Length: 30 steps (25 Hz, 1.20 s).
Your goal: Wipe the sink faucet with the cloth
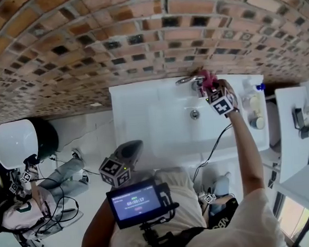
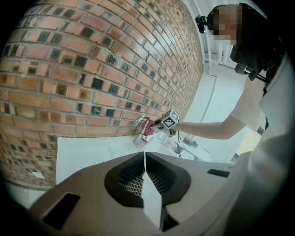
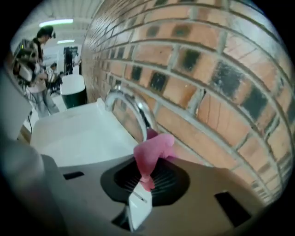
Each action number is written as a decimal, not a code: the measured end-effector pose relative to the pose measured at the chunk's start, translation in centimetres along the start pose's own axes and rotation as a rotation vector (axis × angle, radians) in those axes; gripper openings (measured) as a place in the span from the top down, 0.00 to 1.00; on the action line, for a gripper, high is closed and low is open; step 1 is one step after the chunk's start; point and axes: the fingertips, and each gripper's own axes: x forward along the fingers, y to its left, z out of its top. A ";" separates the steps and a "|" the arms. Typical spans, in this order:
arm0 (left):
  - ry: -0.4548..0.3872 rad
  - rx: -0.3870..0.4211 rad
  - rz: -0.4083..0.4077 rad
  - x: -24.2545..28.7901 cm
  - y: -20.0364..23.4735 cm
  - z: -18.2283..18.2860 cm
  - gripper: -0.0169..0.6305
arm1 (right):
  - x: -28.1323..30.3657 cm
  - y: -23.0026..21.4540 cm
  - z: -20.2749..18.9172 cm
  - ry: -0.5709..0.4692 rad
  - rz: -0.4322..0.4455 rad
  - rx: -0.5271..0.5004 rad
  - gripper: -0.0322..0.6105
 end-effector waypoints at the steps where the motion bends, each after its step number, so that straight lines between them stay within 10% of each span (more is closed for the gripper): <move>1: 0.002 -0.004 0.002 -0.1 0.1 -0.1 0.97 | -1.0 -0.2 0.7 -0.041 0.001 0.018 0.87; 10: 0.000 0.005 -0.017 0.7 -0.5 0.0 0.97 | -5.5 0.0 8.4 -0.234 -0.074 -0.071 0.87; 30: -0.018 -0.018 0.013 0.7 0.6 0.4 0.97 | -3.5 5.0 14.6 -0.291 0.105 -0.011 0.87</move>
